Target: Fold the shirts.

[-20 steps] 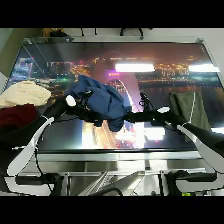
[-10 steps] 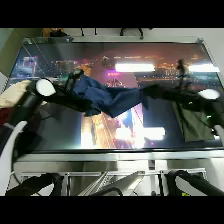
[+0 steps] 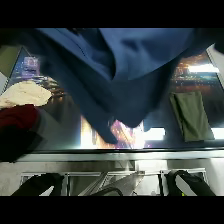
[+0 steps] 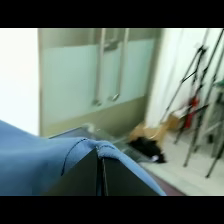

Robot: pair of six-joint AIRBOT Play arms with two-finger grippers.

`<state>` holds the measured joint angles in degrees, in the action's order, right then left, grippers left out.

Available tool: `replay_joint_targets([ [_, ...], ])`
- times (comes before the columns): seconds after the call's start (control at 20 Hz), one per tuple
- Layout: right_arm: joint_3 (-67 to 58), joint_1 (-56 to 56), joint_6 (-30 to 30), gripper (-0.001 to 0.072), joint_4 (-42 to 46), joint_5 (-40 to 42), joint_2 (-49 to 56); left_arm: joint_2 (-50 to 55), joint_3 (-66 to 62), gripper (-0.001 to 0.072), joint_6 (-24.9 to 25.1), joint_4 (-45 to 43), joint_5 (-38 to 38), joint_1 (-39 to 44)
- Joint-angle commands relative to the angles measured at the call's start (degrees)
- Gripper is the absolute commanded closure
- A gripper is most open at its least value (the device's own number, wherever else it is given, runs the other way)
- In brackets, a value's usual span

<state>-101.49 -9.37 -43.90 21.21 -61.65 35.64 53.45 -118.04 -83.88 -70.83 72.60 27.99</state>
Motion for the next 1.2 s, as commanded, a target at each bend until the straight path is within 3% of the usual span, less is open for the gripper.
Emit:
replay_joint_targets([
  [0.0, -6.21, -0.17, -2.95, 0.0695, 4.79, -0.07, 4.33, -3.93, 6.67, 0.0689, -1.66, -5.79, -5.38, 0.61],
  [0.25, -5.55, 2.43, -8.04, 0.0695, 3.82, -12.11, 24.98, 4.46, 24.83, 0.0689, -1.18, -7.02, -6.75, -5.20],
  [0.6, -4.81, 10.10, -8.00, 0.0693, 5.81, -6.75, 51.54, 27.32, 34.21, 0.0688, 5.92, -3.89, -16.00, -14.43],
  [0.65, -4.81, 10.16, -8.04, 0.0605, 5.81, -7.26, 54.07, 30.56, 34.18, 0.0688, 6.49, -2.64, -16.06, -15.74],
  [0.7, -4.81, 9.99, -9.05, 0.0468, 6.05, -8.41, 55.71, 33.16, 34.18, 0.0687, 6.54, -2.36, -15.96, -16.92],
  [0.75, -4.81, 9.49, -10.62, 0.0449, 7.41, -10.10, 56.30, 35.69, 34.18, 0.0687, 6.73, -2.62, -15.61, -18.03],
  [1.0, -4.50, 5.11, -22.84, 0.0471, 26.14, -22.43, 52.46, 42.88, 34.18, 0.0687, 7.74, -2.56, -13.33, -20.52],
  [1.15, 2.84, 2.78, -25.66, 0.0474, 34.32, -25.18, 46.42, 44.00, 34.16, 0.0687, 8.57, -2.54, -14.62, -20.46],
])
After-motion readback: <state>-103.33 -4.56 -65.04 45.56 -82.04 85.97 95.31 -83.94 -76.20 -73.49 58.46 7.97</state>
